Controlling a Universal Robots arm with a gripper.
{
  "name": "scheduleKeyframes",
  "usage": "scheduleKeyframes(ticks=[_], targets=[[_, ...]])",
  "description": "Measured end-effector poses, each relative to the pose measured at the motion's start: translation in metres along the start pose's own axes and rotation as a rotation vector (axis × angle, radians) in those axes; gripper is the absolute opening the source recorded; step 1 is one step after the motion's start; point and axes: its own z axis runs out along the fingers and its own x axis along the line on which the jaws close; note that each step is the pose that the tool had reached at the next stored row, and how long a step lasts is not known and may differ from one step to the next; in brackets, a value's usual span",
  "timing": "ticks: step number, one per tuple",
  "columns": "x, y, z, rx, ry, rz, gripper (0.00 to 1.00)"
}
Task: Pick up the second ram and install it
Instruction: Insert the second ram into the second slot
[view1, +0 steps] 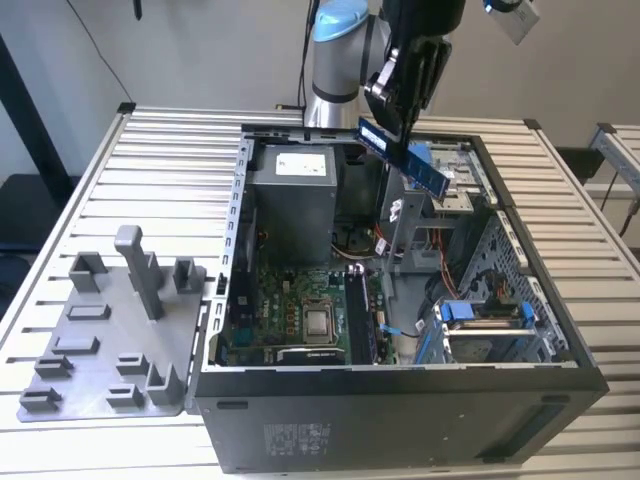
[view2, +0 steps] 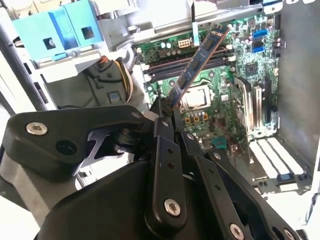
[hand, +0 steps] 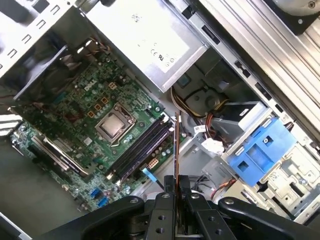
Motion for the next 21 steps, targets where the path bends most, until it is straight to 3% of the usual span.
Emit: scheduleKeyframes(ticks=[21], targets=[[0.0001, 0.0000, 0.0021, 0.0256, 0.0002, 0.373, 0.14]])
